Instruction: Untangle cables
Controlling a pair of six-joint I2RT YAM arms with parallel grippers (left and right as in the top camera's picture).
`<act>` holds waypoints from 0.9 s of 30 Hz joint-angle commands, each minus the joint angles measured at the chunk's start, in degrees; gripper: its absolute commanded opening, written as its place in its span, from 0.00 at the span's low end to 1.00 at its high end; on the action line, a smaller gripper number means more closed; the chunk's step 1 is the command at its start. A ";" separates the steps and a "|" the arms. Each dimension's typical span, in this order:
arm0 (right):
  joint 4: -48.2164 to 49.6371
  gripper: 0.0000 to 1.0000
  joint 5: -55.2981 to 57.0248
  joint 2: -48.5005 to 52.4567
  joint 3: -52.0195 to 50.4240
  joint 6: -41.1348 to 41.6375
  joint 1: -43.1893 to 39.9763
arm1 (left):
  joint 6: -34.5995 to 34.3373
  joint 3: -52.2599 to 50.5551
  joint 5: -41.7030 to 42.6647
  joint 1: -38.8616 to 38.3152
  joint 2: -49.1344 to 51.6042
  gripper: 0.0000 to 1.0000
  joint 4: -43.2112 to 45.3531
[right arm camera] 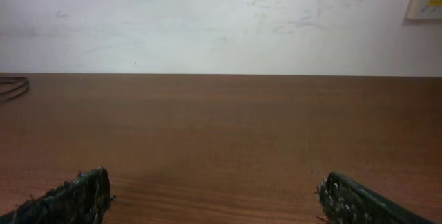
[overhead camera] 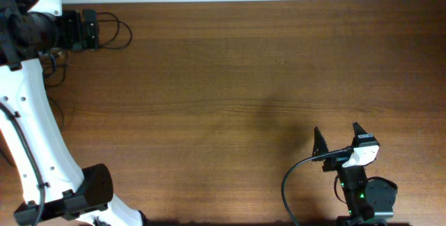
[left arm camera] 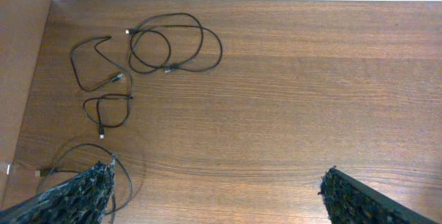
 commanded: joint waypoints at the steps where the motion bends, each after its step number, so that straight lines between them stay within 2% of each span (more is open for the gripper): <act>1: -0.09 0.99 -0.09 -0.70 -0.44 0.35 -0.35 | -0.55 0.24 0.57 0.00 -0.39 0.99 0.07; 10: -0.09 0.99 -0.09 -0.70 -0.44 0.35 -0.35 | -0.55 0.24 0.59 0.02 -0.39 0.99 -0.04; 12: -0.09 0.99 -0.09 -0.70 -0.44 0.35 -0.35 | -0.55 -0.35 0.39 2.23 -0.48 0.99 -5.09; 16: -0.09 0.99 -0.09 -0.70 -0.44 0.35 -0.35 | -0.52 -0.55 0.37 3.17 -1.42 0.99 -9.03; 21: -0.09 0.99 -0.09 -0.70 -0.44 0.35 -0.35 | -0.55 -3.32 0.39 3.32 -13.66 0.99 -9.09; 23: -0.09 0.99 -0.09 -0.70 -0.44 0.35 -0.35 | -0.52 -18.58 0.39 2.08 -25.59 0.99 -8.11; 24: -0.09 0.99 -0.09 -0.70 -0.44 0.35 -0.35 | 0.11 -35.54 -3.54 1.16 -36.41 0.99 0.07; 25: -0.09 0.99 -0.09 -0.70 -0.44 0.35 -0.35 | 0.13 -43.87 -4.13 0.83 -41.53 0.99 5.90; 27: -0.09 0.99 -0.09 -0.70 -0.44 0.35 -0.35 | 0.09 -72.41 -4.09 0.57 -57.92 0.99 27.21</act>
